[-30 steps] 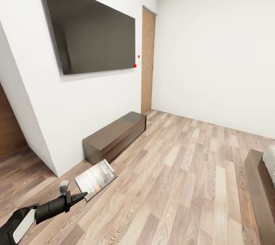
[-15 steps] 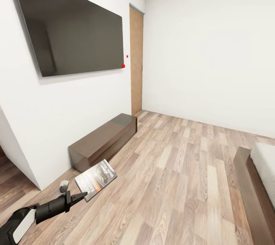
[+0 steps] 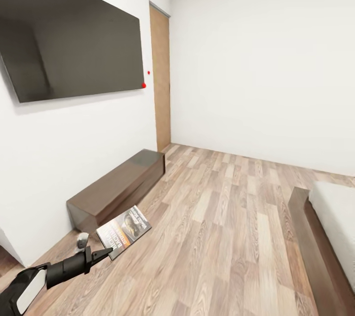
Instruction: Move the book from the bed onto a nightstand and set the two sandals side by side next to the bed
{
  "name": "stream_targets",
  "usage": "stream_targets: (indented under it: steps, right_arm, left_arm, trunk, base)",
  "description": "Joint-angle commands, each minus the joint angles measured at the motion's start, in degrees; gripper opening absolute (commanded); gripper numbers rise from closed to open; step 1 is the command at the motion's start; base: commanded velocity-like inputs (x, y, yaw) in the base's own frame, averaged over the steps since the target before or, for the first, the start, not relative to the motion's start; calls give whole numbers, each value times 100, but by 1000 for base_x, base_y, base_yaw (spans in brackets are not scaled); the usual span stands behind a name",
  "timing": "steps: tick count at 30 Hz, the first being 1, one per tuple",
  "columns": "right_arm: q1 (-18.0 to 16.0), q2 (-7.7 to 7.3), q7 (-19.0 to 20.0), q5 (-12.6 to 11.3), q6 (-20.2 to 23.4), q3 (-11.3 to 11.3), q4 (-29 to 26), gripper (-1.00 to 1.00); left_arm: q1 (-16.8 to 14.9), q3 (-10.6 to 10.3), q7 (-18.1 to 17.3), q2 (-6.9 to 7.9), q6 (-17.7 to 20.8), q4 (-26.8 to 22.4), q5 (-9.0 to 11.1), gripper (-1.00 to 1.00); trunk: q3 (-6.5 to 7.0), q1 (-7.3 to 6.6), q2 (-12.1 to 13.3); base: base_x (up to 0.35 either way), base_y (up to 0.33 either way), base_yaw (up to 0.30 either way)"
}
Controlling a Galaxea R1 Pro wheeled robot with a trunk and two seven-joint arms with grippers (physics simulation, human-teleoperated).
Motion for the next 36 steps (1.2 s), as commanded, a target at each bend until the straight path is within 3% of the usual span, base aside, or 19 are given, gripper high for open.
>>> stream_targets:
  steps: [1,36]
  right_arm:
    - [-11,2,37,-48,-24,48,24,100]
    - [-11,2,37,-34,-25,48,24,100]
  left_arm:
    - [-3,6,-7,1,56,-2,45,-100]
    - [-3,5,-3,1,54,-1,45,-100]
  trunk:
    - [-6,2,-3]
    - [-6,2,-3]
  base:
    - [209,0,-169]
    - [209,0,-169]
